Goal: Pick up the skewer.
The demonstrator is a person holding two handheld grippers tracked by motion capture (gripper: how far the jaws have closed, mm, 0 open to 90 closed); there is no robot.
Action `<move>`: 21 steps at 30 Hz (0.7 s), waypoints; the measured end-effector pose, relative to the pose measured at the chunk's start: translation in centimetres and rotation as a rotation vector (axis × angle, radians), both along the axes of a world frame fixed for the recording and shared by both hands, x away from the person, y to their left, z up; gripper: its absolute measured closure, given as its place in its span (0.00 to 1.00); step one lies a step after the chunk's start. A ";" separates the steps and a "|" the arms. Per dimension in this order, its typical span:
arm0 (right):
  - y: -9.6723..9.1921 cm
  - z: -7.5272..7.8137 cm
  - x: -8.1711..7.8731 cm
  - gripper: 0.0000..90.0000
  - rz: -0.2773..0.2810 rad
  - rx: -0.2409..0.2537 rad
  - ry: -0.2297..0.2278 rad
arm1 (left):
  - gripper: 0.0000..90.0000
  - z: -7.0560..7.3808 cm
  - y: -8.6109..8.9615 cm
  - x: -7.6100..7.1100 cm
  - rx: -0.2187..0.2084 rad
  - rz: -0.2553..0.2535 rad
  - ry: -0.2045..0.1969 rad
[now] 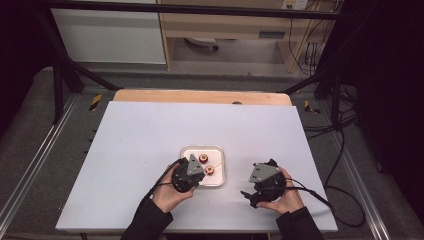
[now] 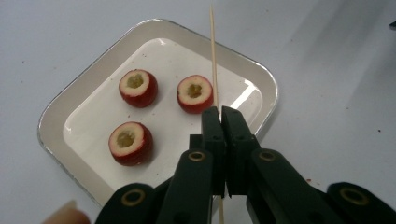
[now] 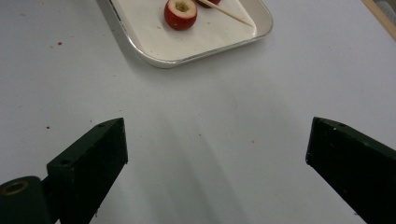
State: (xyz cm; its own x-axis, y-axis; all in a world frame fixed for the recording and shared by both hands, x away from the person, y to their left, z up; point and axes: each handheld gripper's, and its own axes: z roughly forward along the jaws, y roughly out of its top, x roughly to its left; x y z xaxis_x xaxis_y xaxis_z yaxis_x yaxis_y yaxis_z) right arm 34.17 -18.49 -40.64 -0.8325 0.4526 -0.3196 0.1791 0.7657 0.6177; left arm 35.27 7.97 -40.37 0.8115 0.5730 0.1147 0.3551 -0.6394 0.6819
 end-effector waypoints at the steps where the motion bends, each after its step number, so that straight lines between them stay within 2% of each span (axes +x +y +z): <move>1: 0.2 0.1 -0.1 0.08 0.007 -0.011 -0.005 | 0.99 0.0 0.0 0.0 0.000 0.000 0.000; 2: 0.5 0.2 -0.1 0.09 0.024 -0.030 -0.017 | 0.99 0.2 -0.4 -0.1 0.006 -0.022 -0.001; 9: 1.7 0.8 -0.4 0.17 0.102 -0.119 -0.076 | 0.99 0.6 -1.9 -0.4 0.039 -0.073 -0.008; 16: 2.6 0.9 -0.6 0.31 0.196 -0.205 -0.135 | 0.99 0.8 -3.7 -0.7 0.055 -0.118 -0.012; 21: 2.9 0.7 -0.7 0.41 0.289 -0.279 -0.184 | 0.99 0.8 -4.5 -0.7 0.058 -0.135 -0.006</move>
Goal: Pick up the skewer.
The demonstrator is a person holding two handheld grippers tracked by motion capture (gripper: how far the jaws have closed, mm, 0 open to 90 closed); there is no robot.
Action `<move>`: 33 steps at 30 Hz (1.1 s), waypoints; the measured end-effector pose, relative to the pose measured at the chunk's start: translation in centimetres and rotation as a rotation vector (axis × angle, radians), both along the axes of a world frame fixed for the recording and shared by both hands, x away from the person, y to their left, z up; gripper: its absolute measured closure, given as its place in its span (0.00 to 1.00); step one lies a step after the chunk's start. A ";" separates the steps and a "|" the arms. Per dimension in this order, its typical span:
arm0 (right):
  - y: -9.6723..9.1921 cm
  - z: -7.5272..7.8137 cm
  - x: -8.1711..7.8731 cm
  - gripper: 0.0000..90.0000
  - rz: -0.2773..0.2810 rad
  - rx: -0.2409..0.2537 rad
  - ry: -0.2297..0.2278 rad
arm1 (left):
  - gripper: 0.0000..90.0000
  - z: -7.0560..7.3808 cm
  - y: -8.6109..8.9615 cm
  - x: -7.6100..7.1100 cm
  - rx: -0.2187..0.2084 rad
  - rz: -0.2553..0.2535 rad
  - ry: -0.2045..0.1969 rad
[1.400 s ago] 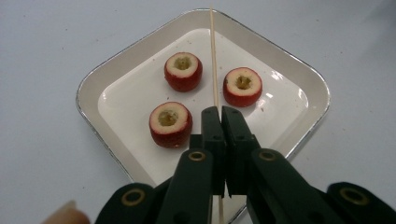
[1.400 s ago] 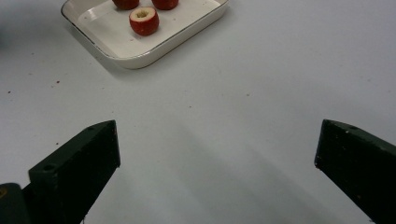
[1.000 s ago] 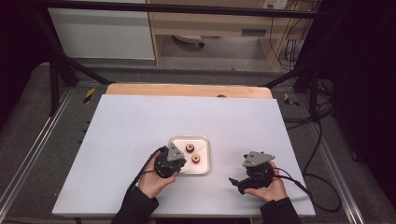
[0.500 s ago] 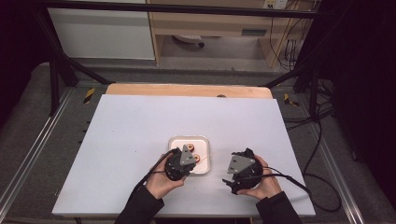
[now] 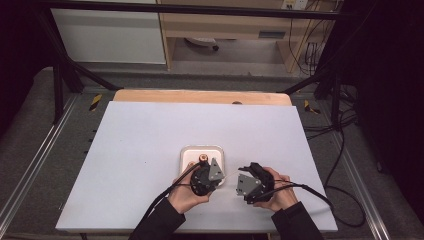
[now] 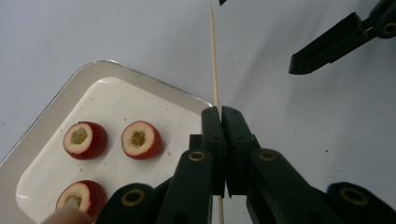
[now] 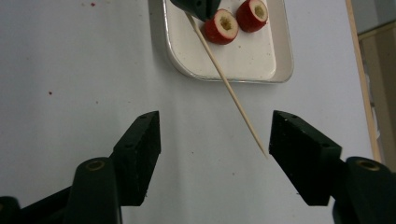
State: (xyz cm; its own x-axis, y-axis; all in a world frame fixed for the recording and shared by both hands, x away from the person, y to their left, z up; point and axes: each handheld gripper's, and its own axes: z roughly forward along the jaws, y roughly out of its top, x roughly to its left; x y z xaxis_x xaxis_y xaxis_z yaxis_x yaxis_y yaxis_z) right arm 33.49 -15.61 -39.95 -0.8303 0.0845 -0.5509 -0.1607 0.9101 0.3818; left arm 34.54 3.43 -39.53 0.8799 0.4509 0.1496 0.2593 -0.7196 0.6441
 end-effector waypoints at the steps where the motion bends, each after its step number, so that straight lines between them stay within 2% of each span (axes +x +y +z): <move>1: 0.0 -0.1 0.0 0.43 0.013 -0.010 -0.008 | 0.99 0.0 -0.2 0.0 0.005 -0.007 0.002; 4: 0.0 -0.2 0.1 0.49 0.068 -0.050 -0.054 | 0.99 0.0 -0.6 -0.1 0.003 -0.016 0.004; 5: 0.1 -0.3 0.0 0.51 0.073 -0.044 -0.042 | 0.99 0.0 -0.9 -0.1 0.006 -0.023 0.007; 10: 0.1 -0.7 0.0 0.58 0.127 -0.078 -0.085 | 0.99 -0.1 -1.5 -0.3 -0.002 -0.039 0.020; 13: 0.1 -0.8 0.0 0.65 0.166 -0.114 -0.121 | 0.99 -0.1 -1.8 -0.4 -0.001 -0.058 0.028; 19: 0.1 -1.0 0.1 0.79 0.197 -0.160 -0.158 | 0.99 0.0 -1.7 -0.4 -0.003 -0.064 0.030; 20: 0.1 -1.0 0.1 0.79 0.197 -0.160 -0.158 | 0.99 0.0 -1.7 -0.4 -0.003 -0.064 0.030; 22: 0.1 -1.1 0.1 0.83 0.224 -0.190 -0.177 | 0.99 0.0 -1.7 -0.4 -0.012 -0.070 0.040; 27: 0.1 -1.3 0.0 0.89 0.252 -0.202 -0.194 | 0.99 0.1 -1.5 -0.4 -0.013 -0.070 0.039; 33: 0.1 -1.4 0.0 0.96 0.284 -0.240 -0.212 | 0.99 0.0 -1.4 -0.4 -0.015 -0.075 0.047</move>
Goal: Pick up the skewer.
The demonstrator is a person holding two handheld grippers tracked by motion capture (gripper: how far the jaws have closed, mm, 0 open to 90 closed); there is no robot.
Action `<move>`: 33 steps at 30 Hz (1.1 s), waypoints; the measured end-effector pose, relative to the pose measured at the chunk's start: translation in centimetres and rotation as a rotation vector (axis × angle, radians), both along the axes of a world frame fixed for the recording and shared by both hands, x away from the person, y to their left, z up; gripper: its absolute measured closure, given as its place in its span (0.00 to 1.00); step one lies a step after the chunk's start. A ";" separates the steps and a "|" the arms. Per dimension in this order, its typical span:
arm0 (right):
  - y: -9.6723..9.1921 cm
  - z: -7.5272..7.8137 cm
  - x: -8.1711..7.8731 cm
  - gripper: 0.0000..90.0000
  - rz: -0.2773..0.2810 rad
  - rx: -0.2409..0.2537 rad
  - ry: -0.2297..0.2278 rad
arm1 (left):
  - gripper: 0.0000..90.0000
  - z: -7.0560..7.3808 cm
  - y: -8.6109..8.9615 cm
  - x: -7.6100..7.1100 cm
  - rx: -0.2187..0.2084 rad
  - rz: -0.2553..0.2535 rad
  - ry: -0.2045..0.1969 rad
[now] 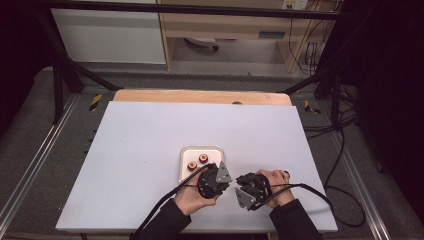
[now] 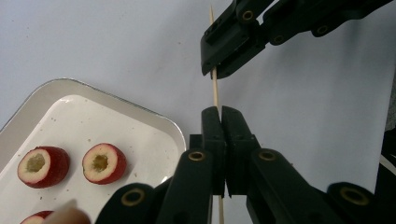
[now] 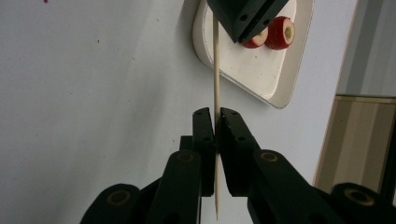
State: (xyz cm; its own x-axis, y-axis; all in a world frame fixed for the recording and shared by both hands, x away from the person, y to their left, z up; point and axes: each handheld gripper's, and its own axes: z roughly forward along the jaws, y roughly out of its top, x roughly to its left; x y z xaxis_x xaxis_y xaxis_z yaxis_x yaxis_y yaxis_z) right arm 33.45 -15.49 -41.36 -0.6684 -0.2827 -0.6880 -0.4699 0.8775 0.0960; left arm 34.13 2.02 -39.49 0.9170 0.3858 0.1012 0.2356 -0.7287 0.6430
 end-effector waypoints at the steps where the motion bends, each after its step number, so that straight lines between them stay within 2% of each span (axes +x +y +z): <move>1: 0.0 0.0 0.0 0.98 0.004 -0.006 -0.005 | 0.99 0.0 0.0 0.0 -0.001 -0.001 0.002; 8: -0.1 0.2 -0.1 0.99 0.042 -0.029 -0.039 | 0.98 0.0 0.1 0.1 -0.008 -0.003 0.003; 11: -0.1 0.3 -0.2 0.99 0.051 -0.039 -0.054 | 0.98 0.1 0.3 0.2 -0.007 -0.004 0.021; 14: 0.0 0.4 -0.3 0.99 0.055 -0.056 -0.078 | 0.89 0.3 0.6 0.5 -0.003 0.000 0.040; 19: 0.2 0.5 -0.3 0.99 0.065 -0.100 -0.141 | 0.81 0.6 1.3 0.9 0.049 0.020 0.082; 23: 0.8 0.5 -0.4 0.99 0.089 -0.133 -0.184 | 0.85 0.2 1.3 1.1 0.099 0.032 0.127; 25: 1.0 0.5 -0.5 0.99 0.085 -0.145 -0.196 | 0.87 -0.1 1.1 1.2 0.107 0.038 0.144; 26: 1.2 0.5 -0.4 0.99 0.104 -0.160 -0.208 | 0.89 -0.1 1.0 1.2 0.109 0.044 0.151; 29: 1.5 0.4 -0.6 0.99 0.111 -0.167 -0.222 | 0.93 -0.5 0.7 1.4 0.121 0.048 0.178; 33: 1.8 0.5 -0.7 0.99 0.135 -0.199 -0.247 | 0.96 -0.7 0.5 1.5 0.146 0.053 0.191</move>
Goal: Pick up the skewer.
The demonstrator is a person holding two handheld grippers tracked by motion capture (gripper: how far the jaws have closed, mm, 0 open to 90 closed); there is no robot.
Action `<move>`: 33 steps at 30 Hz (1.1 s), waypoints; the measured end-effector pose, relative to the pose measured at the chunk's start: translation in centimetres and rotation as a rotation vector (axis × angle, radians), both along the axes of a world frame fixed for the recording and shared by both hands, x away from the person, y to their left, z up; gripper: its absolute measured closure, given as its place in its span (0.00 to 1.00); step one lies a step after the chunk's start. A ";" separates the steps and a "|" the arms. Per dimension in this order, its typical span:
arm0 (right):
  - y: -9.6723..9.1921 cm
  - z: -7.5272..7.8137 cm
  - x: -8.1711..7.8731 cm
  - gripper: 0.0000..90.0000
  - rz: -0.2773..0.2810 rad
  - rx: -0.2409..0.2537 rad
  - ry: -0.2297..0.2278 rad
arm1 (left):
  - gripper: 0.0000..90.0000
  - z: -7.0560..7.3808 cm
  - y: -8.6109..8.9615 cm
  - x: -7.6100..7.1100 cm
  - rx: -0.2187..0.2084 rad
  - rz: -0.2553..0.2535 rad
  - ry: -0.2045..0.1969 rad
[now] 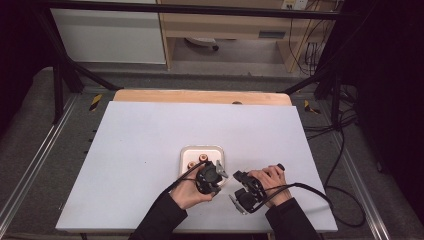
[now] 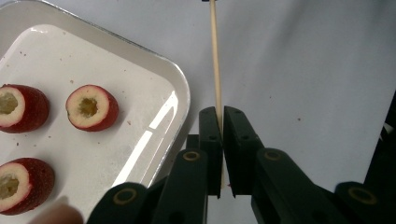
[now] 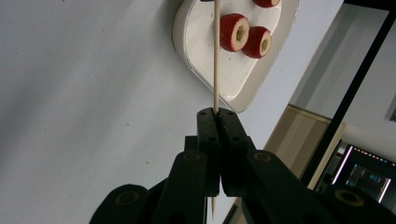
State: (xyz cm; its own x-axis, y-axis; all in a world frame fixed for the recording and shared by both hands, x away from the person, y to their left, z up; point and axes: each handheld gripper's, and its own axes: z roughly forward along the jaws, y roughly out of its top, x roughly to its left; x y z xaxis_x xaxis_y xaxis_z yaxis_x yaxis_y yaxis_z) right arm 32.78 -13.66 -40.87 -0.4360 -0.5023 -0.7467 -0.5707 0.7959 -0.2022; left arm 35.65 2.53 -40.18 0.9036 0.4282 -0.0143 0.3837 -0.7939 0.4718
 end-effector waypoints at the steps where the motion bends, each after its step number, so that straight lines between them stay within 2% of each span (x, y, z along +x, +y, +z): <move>1: 0.0 0.0 0.0 0.99 0.002 -0.003 -0.004 | 0.96 0.0 0.0 0.0 0.003 0.002 0.004; 6: 0.1 -0.2 -0.2 0.99 0.023 -0.010 -0.022 | 0.97 -0.1 -0.1 0.1 0.018 0.004 0.001; 7: 0.1 -0.2 -0.3 0.99 0.028 -0.019 -0.030 | 0.98 -0.1 -0.1 0.1 0.027 0.000 -0.010; 11: 0.1 -0.2 -0.3 0.99 0.022 -0.012 -0.031 | 0.98 -0.1 -0.1 -0.1 0.020 0.003 -0.017; 14: 0.1 0.0 -0.2 0.96 0.003 0.012 -0.022 | 0.99 0.0 0.0 -0.1 0.012 0.010 -0.034; 16: 0.1 0.1 0.0 0.87 -0.026 0.051 0.011 | 0.98 0.0 0.2 -0.2 0.006 0.005 -0.033; 19: 0.0 0.3 0.5 0.75 -0.107 0.120 0.064 | 0.98 -0.1 0.6 -0.4 -0.001 0.013 -0.049; 20: -0.2 0.4 0.6 0.69 -0.150 0.170 0.097 | 0.98 -0.1 0.9 -0.5 -0.006 0.019 -0.055; 22: -0.5 0.7 0.8 0.65 -0.206 0.268 0.162 | 0.98 -0.1 1.1 -0.5 -0.004 0.028 -0.059; 25: -1.2 1.2 1.1 0.53 -0.256 0.402 0.229 | 0.98 -0.2 2.2 -0.6 -0.002 0.057 -0.076; 26: -1.2 1.2 1.1 0.53 -0.256 0.402 0.229 | 0.98 -0.2 2.2 -0.6 -0.002 0.057 -0.076; 27: -1.9 1.5 1.3 0.49 -0.307 0.518 0.300 | 0.98 -0.3 2.7 -0.8 -0.013 0.076 -0.086; 29: -2.5 1.8 1.6 0.42 -0.346 0.609 0.358 | 0.98 -0.2 3.2 -1.0 -0.029 0.087 -0.094; 30: -2.5 1.8 1.6 0.42 -0.346 0.609 0.358 | 0.98 -0.2 3.2 -1.0 -0.029 0.087 -0.094; 31: -2.9 1.9 1.8 0.39 -0.396 0.683 0.407 | 0.98 -0.2 3.8 -1.3 -0.036 0.114 -0.120; 32: -3.2 2.0 1.9 0.37 -0.425 0.722 0.436 | 0.98 -0.2 3.8 -1.3 -0.036 0.114 -0.120; 33: -3.4 1.9 2.0 0.34 -0.451 0.753 0.462 | 0.98 -0.2 4.3 -1.6 -0.054 0.141 -0.134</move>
State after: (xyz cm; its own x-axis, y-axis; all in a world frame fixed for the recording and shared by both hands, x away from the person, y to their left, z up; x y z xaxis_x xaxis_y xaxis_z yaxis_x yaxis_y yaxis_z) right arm 34.81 -17.08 -38.94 -0.7985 0.3181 -0.5110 -0.0777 0.7874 0.6116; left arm 34.02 6.88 -40.34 0.8302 0.5523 0.0756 0.4201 -0.7091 0.5663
